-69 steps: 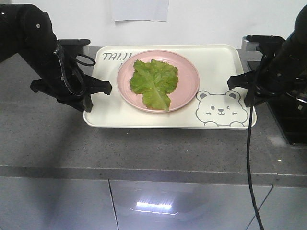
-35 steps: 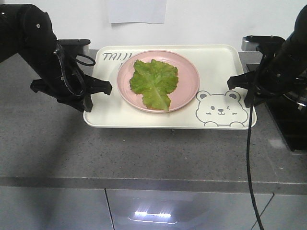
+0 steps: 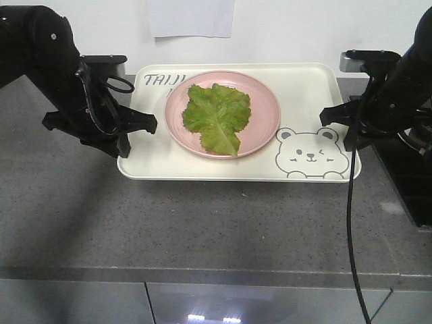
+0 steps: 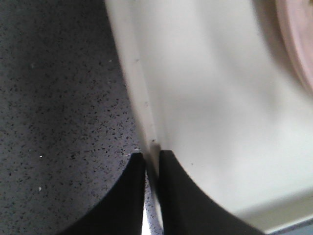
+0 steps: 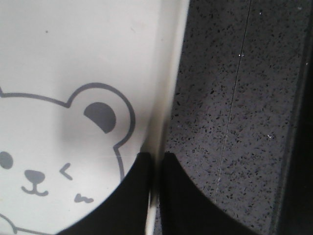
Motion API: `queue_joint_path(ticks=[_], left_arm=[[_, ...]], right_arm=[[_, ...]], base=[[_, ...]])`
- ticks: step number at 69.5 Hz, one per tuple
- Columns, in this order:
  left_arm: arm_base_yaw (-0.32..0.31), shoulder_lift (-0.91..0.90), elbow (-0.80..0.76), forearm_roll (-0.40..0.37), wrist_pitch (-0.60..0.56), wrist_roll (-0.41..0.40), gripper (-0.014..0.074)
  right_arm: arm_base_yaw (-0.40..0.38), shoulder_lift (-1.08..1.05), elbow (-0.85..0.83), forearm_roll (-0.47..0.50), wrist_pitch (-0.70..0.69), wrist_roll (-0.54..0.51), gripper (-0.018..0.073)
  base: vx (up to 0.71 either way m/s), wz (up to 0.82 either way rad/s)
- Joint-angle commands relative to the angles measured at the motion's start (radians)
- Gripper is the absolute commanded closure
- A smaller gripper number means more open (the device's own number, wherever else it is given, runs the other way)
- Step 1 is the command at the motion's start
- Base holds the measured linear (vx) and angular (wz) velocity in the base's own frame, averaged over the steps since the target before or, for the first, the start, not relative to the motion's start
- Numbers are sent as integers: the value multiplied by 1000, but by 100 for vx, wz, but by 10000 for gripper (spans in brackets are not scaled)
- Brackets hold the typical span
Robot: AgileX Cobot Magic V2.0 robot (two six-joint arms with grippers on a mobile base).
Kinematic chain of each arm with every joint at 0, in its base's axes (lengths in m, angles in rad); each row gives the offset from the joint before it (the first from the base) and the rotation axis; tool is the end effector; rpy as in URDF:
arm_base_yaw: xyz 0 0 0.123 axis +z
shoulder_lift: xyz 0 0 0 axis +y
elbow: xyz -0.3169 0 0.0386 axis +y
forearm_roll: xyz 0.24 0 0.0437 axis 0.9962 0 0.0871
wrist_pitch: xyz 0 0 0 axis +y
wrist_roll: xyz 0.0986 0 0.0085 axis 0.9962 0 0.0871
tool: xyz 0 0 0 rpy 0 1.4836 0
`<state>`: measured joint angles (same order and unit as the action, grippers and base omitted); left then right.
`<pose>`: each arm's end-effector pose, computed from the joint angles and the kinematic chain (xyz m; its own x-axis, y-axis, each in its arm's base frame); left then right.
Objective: Transfer vegetables to tray and serve
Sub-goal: 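Keep holding the tray with both grippers as the base drives on, then hold the cream tray level with both grippers while the base moves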
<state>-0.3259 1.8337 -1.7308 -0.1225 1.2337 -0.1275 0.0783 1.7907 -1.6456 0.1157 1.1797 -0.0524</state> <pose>0.3696 -0.1370 0.3446 -0.9445 0.1437 -0.2953 0.1974 0.9670 -0.1610 0.3809 0.0405 0.3394 -0.9404 -0.0819 -0.3301 -0.1205 0.9879 0.0981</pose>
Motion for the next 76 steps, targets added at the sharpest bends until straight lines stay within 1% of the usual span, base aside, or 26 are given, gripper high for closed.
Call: queue_joint_path(ticks=[1, 76], left_arm=[[-16, -62, -36, -90, -55, 26, 603], [-16, -62, -36, -90, -55, 26, 603]], right_arm=[[11, -56, -32, 74, -57, -31, 566], [11, -56, -32, 74, -57, -31, 566]], base=[[7, 1], [6, 0]])
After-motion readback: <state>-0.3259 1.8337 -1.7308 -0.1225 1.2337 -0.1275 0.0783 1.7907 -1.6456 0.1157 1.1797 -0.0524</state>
